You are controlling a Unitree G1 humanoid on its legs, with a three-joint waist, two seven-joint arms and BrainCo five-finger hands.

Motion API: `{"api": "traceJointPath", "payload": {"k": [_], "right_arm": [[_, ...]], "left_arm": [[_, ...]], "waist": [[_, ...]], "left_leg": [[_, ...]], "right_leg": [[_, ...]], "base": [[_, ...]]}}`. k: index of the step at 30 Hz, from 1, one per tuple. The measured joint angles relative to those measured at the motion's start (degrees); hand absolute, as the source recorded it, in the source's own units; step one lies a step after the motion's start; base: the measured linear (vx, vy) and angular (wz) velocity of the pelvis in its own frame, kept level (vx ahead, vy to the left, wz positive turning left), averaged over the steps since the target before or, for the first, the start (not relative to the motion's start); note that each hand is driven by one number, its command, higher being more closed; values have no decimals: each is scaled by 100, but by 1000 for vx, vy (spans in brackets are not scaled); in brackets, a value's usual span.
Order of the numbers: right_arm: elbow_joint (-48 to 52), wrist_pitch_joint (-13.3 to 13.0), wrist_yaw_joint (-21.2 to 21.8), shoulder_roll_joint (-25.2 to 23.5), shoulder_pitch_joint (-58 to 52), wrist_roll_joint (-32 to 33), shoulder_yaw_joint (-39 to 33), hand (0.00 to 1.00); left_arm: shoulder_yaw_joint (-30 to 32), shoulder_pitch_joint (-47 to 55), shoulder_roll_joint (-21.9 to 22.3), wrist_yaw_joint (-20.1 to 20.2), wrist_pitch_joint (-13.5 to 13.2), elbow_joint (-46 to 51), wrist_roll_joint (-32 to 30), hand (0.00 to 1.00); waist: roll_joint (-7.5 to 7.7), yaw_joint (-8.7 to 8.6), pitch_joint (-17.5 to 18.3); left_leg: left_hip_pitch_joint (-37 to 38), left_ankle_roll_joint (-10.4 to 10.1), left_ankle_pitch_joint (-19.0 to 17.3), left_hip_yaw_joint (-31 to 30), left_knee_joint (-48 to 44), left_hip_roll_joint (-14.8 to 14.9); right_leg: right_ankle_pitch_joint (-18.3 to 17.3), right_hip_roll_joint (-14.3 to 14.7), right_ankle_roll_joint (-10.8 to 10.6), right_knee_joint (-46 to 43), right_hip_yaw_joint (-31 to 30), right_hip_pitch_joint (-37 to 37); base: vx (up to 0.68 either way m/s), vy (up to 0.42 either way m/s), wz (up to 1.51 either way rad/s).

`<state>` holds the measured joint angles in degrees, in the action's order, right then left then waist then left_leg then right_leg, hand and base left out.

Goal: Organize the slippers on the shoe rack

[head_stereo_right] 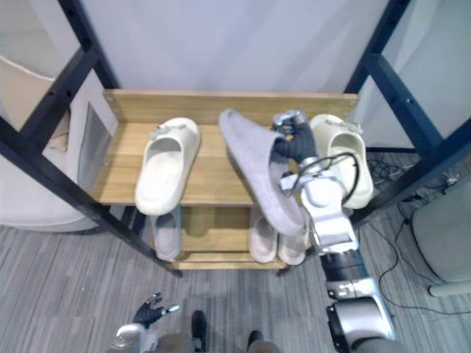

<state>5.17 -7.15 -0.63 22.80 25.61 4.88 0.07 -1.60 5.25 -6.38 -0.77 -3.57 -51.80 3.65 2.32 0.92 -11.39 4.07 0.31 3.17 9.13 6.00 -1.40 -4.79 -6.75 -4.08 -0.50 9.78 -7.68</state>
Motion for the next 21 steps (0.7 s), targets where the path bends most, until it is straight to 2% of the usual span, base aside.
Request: {"api": "traceJointPath", "payload": {"k": [4, 8, 13, 21], "right_arm": [[562, -201, 108, -4, -443, 284, 7, 100], [1039, -404, 407, -14, -1004, 742, 24, 100], [1260, -426, 727, -15, -1579, 1108, 274, 100], [1096, -306, 1548, -4, -2554, 1138, 1525, 100]], "left_arm": [[0, 0, 11, 7, -3, -167, -39, 0], [-4, 8, 30, 104, -5, -247, -151, 0], [-11, 9, 46, 110, -72, -371, -193, 0], [-88, -1, 39, 226, -130, -513, -242, 0]], "waist": [[-12, -43, 188], [-53, -77, 308], [-134, -92, 418], [-174, -91, 496]], "left_leg": [[13, 0, 0, 93, 1, 33], [48, -7, 8, 114, 5, 66], [104, -8, 47, 119, 31, 81], [206, -45, 41, 109, 25, 69]], "right_leg": [[25, 28, 38, -19, -104, 42], [34, 56, 48, -72, -118, 45], [30, 64, 54, -127, -141, 30], [21, 62, 35, -110, -137, -71]], "base": [[-27, -2, -14], [-47, -7, -3], [-50, 2, -1], [-19, 5, 0]]}}
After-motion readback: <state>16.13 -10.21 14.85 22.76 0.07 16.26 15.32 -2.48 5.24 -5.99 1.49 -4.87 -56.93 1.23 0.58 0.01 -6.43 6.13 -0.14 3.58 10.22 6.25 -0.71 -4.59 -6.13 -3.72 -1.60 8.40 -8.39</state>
